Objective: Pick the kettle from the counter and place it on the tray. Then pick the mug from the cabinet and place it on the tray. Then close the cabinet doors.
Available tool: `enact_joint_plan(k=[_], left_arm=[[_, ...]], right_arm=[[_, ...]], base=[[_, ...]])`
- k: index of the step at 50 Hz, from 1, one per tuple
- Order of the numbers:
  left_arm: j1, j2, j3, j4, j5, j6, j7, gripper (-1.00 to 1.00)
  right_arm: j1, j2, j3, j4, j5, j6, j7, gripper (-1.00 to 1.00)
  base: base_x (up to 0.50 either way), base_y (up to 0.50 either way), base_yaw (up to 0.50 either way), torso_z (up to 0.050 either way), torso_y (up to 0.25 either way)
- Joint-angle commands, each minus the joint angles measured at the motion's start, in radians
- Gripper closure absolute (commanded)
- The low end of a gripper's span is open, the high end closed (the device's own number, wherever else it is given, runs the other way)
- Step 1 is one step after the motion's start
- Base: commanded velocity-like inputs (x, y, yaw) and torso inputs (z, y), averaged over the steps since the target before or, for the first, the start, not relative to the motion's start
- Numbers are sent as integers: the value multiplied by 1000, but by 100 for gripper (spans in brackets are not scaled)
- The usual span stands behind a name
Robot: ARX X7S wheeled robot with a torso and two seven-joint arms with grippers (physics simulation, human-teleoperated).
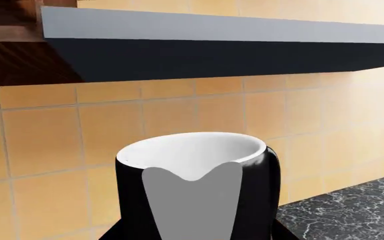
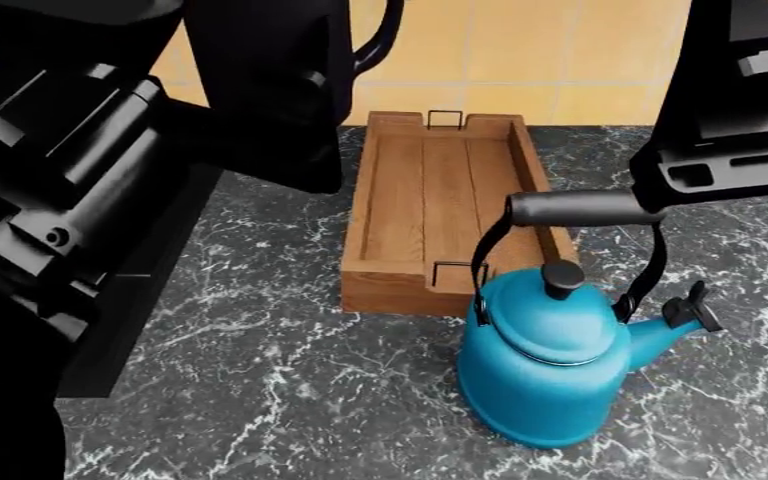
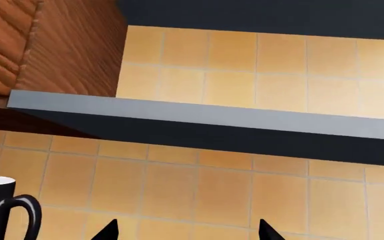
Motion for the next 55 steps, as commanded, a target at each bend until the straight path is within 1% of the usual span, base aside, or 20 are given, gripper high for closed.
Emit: enact_joint_plan(k=[1,3,6,9,14,19,25,30,39,53,55], left_arm=[[17,25,1,-53,209,-42,176,100],[20,35,21,-79,339,-37,282,100],[30,38,89,-134,539,25,440,100],[41,43,162,-197,673,94,541,100],[44,60,270,-322,834,200,654,100],[59,77,337,-425,925,277,718,100],[85,101,397,-497,980,328,760,100],[82,115,419,-536,998,346,777,100],[55,120,443,-552,998,333,789,100],[57,125,468,-519,983,314,783,100],[61,127,477,-512,980,311,786,100]], right_arm=[[-1,7,3,1,-11,15,1,-100],[0,4,3,2,-15,22,4,-100],[3,-1,3,6,-14,30,5,-100],[9,0,6,8,-8,39,5,-100],[14,12,11,13,-2,46,-4,-100],[5,21,10,18,-9,42,-14,-100],[9,22,13,36,-1,52,-21,-100],[31,21,22,57,25,75,-31,-100],[79,24,48,85,60,116,-46,-100],[79,36,58,87,58,119,-51,-100],[78,39,61,84,51,115,-50,-100]], base=[[0,0,0,0,0],[0,0,0,0,0],[0,0,0,0,0],[0,0,0,0,0],[0,0,0,0,0],[0,0,0,0,0],[0,0,0,0,0],[10,0,0,0,0],[481,0,0,0,1],[500,0,0,0,1],[29,0,0,0,6]])
